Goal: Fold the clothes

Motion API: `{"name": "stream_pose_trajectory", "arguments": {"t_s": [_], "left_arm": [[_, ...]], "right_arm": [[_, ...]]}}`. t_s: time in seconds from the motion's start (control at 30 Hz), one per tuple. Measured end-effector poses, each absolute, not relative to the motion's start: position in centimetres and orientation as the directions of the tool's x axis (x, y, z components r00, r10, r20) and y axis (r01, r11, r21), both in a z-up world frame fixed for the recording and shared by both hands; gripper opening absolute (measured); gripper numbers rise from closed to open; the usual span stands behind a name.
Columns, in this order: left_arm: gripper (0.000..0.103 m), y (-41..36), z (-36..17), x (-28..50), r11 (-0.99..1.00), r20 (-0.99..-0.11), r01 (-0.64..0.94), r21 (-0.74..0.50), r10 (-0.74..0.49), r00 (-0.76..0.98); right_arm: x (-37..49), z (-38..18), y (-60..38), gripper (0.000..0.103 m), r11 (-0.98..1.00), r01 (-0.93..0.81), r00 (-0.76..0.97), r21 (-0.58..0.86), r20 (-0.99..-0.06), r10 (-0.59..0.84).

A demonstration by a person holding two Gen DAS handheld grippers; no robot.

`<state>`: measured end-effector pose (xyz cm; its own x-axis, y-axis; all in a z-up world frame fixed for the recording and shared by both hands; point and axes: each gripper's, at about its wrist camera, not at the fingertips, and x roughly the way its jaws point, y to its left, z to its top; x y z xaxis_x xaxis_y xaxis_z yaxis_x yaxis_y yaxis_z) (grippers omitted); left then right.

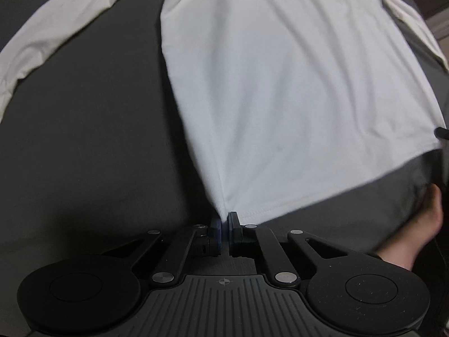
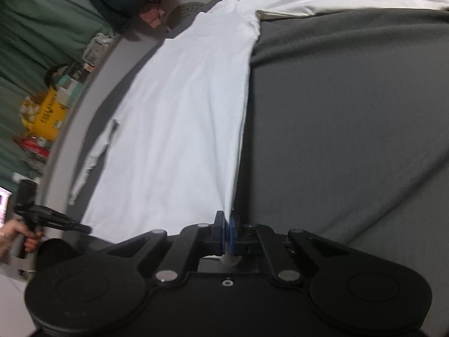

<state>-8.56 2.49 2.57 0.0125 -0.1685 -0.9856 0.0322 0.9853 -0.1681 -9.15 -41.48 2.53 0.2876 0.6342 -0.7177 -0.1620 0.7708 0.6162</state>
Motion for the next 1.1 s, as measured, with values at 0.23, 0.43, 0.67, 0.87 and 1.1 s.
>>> {"name": "stream_pose_trajectory", "arguments": {"t_s": [0.23,0.43,0.67,0.87,1.1], "left_arm": [[0.004,4.6,4.9,-8.2,0.986,-0.987,0.040,-0.161,-0.161,0.004],[0.004,6.4,0.9,-9.3,0.990,-0.985,0.015,-0.141,-0.139,-0.102],[0.005,7.4,-0.5,-9.1,0.997,-0.975,0.022,-0.077,-0.070,-0.211],[0.007,10.5,5.2,-8.4,0.992,-0.990,-0.077,-0.100,-0.107,-0.093],[0.008,10.4,12.3,-4.7,0.916,-0.838,-0.096,-0.390,-0.309,0.449]], "right_arm": [[-9.2,5.1,-40.7,0.003,0.783,-0.220,0.230,0.582,-0.749,0.621],[-9.1,1.0,-39.2,0.003,0.832,-0.201,0.166,0.517,-0.819,0.549],[-9.8,1.0,-37.5,0.014,0.862,-0.280,0.181,0.423,-0.858,0.480],[-9.3,4.6,-38.2,0.057,0.912,-0.267,0.392,0.313,-0.829,0.399],[-2.6,4.5,-42.5,0.047,0.786,-0.008,0.629,0.619,-0.607,0.485]]}}
